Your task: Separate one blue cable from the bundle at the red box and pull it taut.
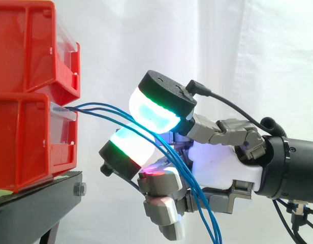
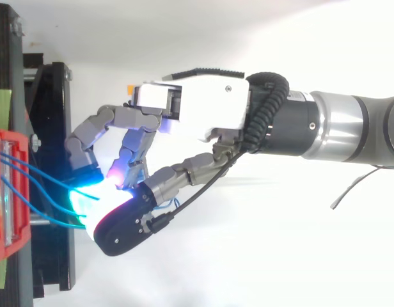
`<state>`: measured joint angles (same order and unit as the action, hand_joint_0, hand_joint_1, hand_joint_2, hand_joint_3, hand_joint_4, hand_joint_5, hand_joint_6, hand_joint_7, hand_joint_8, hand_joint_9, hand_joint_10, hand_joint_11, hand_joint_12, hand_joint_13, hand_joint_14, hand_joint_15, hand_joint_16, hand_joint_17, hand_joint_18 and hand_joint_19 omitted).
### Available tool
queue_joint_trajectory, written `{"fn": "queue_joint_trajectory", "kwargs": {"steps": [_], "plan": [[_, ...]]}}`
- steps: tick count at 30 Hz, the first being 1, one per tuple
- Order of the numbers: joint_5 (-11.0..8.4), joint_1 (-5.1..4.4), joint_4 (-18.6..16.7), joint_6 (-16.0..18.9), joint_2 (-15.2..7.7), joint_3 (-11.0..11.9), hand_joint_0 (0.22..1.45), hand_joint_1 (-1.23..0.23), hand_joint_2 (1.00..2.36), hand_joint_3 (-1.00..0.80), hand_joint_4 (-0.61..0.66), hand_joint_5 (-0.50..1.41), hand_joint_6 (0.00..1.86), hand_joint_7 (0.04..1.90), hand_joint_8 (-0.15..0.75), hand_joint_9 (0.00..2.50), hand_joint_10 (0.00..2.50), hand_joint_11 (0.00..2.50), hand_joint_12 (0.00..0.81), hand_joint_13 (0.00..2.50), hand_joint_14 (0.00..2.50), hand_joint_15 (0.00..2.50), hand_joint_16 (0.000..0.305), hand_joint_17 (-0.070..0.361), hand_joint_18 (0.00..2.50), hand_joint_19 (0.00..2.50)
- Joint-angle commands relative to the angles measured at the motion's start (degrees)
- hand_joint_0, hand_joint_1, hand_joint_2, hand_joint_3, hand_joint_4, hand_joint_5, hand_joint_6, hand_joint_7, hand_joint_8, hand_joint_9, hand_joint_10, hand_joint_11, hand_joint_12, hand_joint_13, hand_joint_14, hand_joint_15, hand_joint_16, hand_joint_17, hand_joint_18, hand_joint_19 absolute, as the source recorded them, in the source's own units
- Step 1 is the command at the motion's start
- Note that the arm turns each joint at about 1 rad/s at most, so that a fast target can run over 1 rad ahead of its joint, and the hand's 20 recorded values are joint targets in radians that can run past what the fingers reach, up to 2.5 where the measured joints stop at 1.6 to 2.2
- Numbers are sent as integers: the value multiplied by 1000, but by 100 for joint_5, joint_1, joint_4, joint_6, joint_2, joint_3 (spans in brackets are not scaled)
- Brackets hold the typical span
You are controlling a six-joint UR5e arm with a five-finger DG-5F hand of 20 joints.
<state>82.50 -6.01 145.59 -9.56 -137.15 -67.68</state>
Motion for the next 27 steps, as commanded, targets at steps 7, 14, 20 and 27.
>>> {"fn": "queue_joint_trajectory", "kwargs": {"steps": [7, 14, 20, 27], "plan": [[20, 12, 4, 25, 4, 0, 658, -955, 1000, -500, 123, -151, 925, 1152, 406, 1220, 16, 1272, 427, 1210, 25, 802, 49, 110, 1156, 710], [20, 12, 30, 42, -5, 9, 680, -1030, 1000, -500, 132, -166, 936, 1135, 394, 1183, 13, 1288, 430, 1215, 26, 819, 50, 111, 1161, 694], [29, 12, 30, 34, 4, 9, 576, -985, 1000, -500, 165, -186, 936, 1063, 399, 1169, 11, 1296, 438, 1220, 24, 839, 51, 115, 1171, 713], [29, 21, 48, 34, -5, 70, 520, -909, 1000, -500, 201, -212, 892, 922, 399, 1153, 10, 1283, 452, 1226, 22, 837, 56, 126, 1196, 707]]}}
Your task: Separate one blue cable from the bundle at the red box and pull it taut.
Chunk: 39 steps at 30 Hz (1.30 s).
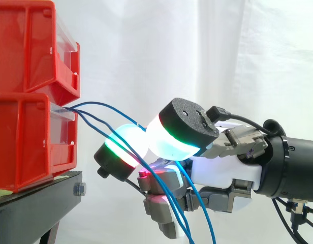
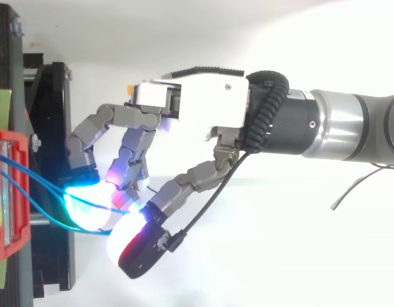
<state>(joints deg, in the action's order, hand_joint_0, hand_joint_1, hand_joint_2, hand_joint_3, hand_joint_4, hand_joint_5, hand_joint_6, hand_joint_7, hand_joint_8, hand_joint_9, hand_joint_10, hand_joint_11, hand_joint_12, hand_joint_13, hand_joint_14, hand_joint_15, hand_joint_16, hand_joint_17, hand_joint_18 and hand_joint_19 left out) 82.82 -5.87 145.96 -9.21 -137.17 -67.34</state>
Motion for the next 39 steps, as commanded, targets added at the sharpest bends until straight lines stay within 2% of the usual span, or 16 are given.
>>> {"fn": "queue_joint_trajectory", "kwargs": {"steps": [1, 5, 10, 13, 21, 26, 31, 39], "plan": [[-2, -2, 29, -11, 6, 46, 512, -896, 1000, -500, 206, -212, 891, 917, 402, 1155, 8, 1282, 460, 1228, 24, 840, 56, 127, 1199, 710], [7, 16, 38, -19, 6, 63, 493, -805, 1000, -500, 224, -210, 886, 871, 414, 1181, 6, 1282, 466, 1241, 22, 831, 58, 132, 1218, 721], [7, 16, 38, 7, 6, 72, 521, -788, 1000, -500, 209, -199, 868, 897, 410, 1209, 9, 1305, 460, 1245, 24, 841, 57, 128, 1210, 730], [7, 16, 38, 7, 6, 81, 542, -695, 1000, -500, 195, -191, 861, 911, 403, 1247, 10, 1320, 457, 1260, 24, 836, 55, 125, 1215, 745], [7, 16, 91, 7, 6, 81, 643, -734, 1000, -499, 169, -184, 859, 966, 400, 1269, 12, 1333, 447, 1268, 26, 854, 54, 121, 1207, 779], [-2, 16, 126, 7, 6, 98, 638, -784, 1020, -239, 93, -179, 902, 1038, 395, 1297, 11, 1379, 447, 1277, 25, 854, 53, 120, 1212, 789], [-20, -11, 126, 7, 6, 98, 625, -780, 1025, -90, 37, -164, 918, 1129, 401, 1331, 11, 1398, 450, 1297, 23, 862, 55, 124, 1233, 787], [-11, -19, 135, 183, 6, 98, 637, -782, 1022, -34, -14, -150, 927, 1168, 415, 1341, 12, 1387, 463, 1312, 24, 850, 58, 130, 1267, 773]]}}
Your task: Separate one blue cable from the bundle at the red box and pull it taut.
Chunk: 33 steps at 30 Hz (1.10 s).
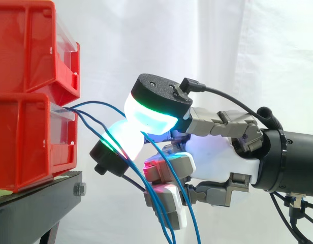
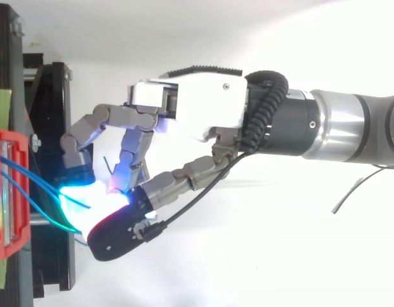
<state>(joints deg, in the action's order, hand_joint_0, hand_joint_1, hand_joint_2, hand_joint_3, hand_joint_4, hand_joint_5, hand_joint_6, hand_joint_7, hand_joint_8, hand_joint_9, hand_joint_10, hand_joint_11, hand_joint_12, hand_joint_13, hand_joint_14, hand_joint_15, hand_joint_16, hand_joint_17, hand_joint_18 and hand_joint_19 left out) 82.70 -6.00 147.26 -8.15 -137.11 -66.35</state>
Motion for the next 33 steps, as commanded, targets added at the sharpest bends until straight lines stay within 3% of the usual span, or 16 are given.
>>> {"fn": "queue_joint_trajectory", "kwargs": {"steps": [1, 10, 15, 16, 18, 23, 28, 29, 30, 32, 33], "plan": [[10, -6, 4, 121, 0, 0, 637, -782, 1022, -34, -13, -149, 927, 1167, 419, 1340, 11, 1390, 462, 1309, 22, 856, 58, 130, 1267, 772], [150, -6, 136, 472, 0, 0, 638, -774, 1020, -58, 26, -149, 927, 1147, 422, 1326, 10, 1369, 465, 1289, 24, 841, 58, 131, 1259, 775], [387, 11, 505, 525, 52, 0, 637, -774, 1021, -58, 21, -148, 925, 1153, 419, 1329, 10, 1392, 465, 1288, 24, 843, 59, 132, 1256, 773], [546, 29, 628, 455, 158, 0, 638, -775, 1020, -62, 21, -148, 925, 1154, 417, 1329, 9, 1394, 466, 1285, 23, 846, 59, 132, 1255, 767], [660, 46, 830, 384, 316, 0, 636, -775, 1021, -57, 27, -148, 924, 1153, 410, 1328, 9, 1421, 468, 1275, 22, 851, 59, 133, 1252, 758], [713, 90, 1226, 384, 378, -9, 633, -778, 1020, -52, 28, -146, 923, 1158, 402, 1258, 0, 1516, 470, 1237, 23, 882, 60, 135, 1243, 749], [950, 178, 1534, 384, 404, -9, 633, -780, 1020, -51, 28, -145, 922, 1160, 427, 1154, 5, 1350, 463, 1212, 22, 852, 59, 133, 1223, 734], [1073, 205, 1621, 384, 404, -9, 632, -779, 1020, -46, 27, -145, 922, 1159, 458, 1102, 10, 1217, 460, 1210, 22, 803, 59, 132, 1225, 732], [1108, 205, 1657, 384, 404, -9, 632, -780, 1020, -47, 27, -145, 922, 1160, 463, 1099, 12, 1166, 458, 1203, 21, 778, 58, 132, 1224, 730], [1135, 213, 1683, 402, 404, -9, 631, -778, 1020, -45, 33, -145, 921, 1160, 501, 1048, 16, 779, 450, 1182, 21, 668, 58, 131, 1231, 720], [1135, 213, 1683, 411, 404, -9, 630, -778, 1020, -42, 33, -145, 921, 1161, 503, 1049, 15, 738, 451, 1183, 20, 665, 58, 131, 1234, 717]]}}
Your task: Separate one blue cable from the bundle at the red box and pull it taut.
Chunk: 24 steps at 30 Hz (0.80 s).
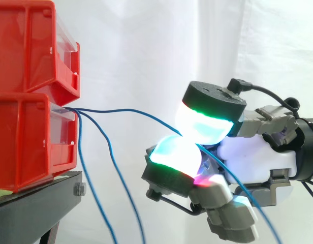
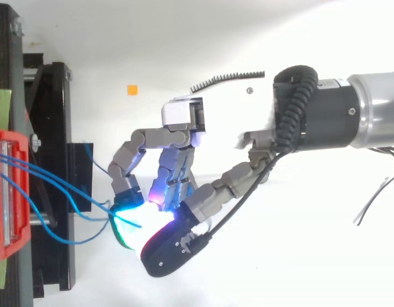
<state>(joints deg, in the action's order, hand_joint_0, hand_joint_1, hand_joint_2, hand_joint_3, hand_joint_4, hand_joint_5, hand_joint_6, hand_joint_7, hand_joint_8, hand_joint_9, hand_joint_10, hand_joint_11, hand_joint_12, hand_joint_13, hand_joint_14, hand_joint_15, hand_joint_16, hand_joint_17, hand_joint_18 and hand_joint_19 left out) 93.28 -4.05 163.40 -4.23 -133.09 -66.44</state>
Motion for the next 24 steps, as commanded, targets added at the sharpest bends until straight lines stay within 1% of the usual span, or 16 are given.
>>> {"fn": "queue_joint_trajectory", "kwargs": {"steps": [1, 2, 5, 6, 8, 9, 12, 14, 16, 20, 24], "plan": [[77, 19, 70, 19, 2, 0, 631, -779, 1020, -47, 32, -144, 921, 1159, 508, 1039, 15, 680, 450, 1186, 20, 663, 59, 132, 1243, 716], [68, 19, 70, 19, 2, 0, 630, -778, 1020, -46, 38, -144, 920, 1167, 514, 1031, 12, 627, 456, 1191, 20, 657, 59, 133, 1249, 722], [68, 19, 61, 19, 2, 0, 628, -777, 1019, -50, 44, -143, 919, 1167, 518, 1040, 12, 585, 461, 1207, 18, 655, 61, 138, 1272, 709], [68, 36, 34, 36, 2, 0, 628, -777, 1019, -50, 44, -143, 919, 1167, 516, 1047, 12, 575, 463, 1209, 19, 649, 61, 138, 1271, 709], [68, 36, 34, 36, 2, 0, 629, -776, 1019, -55, 46, -144, 919, 1167, 518, 1106, 13, 623, 466, 1208, 21, 669, 61, 138, 1271, 706], [68, 45, 34, 36, 2, 0, 630, -775, 1019, -59, 45, -144, 919, 1169, 514, 1181, 14, 731, 467, 1206, 19, 668, 61, 137, 1265, 697], [77, 45, 34, 45, 2, 0, 630, -774, 1019, -62, 47, -144, 919, 1171, 512, 1213, 15, 763, 459, 1205, 20, 663, 59, 133, 1252, 686], [85, 54, 34, 63, 2, 9, 631, -775, 1019, -65, 44, -144, 917, 1171, 529, 1224, 16, 637, 447, 1207, 20, 624, 58, 131, 1241, 661], [85, 63, 34, 71, 2, 0, 633, -774, 1020, -70, 48, -145, 916, 1178, 539, 1257, 17, 624, 445, 1207, 20, 621, 57, 128, 1233, 654], [103, 80, 34, 133, 2, 0, 635, -772, 1020, -79, 47, -146, 915, 1178, 527, 1303, 18, 726, 450, 1237, 22, 677, 55, 125, 1217, 652], [182, 124, 43, 221, 2, 0, 636, -770, 1021, -80, 50, -148, 914, 1181, 519, 1344, 20, 821, 444, 1256, 22, 709, 54, 122, 1206, 659]]}}
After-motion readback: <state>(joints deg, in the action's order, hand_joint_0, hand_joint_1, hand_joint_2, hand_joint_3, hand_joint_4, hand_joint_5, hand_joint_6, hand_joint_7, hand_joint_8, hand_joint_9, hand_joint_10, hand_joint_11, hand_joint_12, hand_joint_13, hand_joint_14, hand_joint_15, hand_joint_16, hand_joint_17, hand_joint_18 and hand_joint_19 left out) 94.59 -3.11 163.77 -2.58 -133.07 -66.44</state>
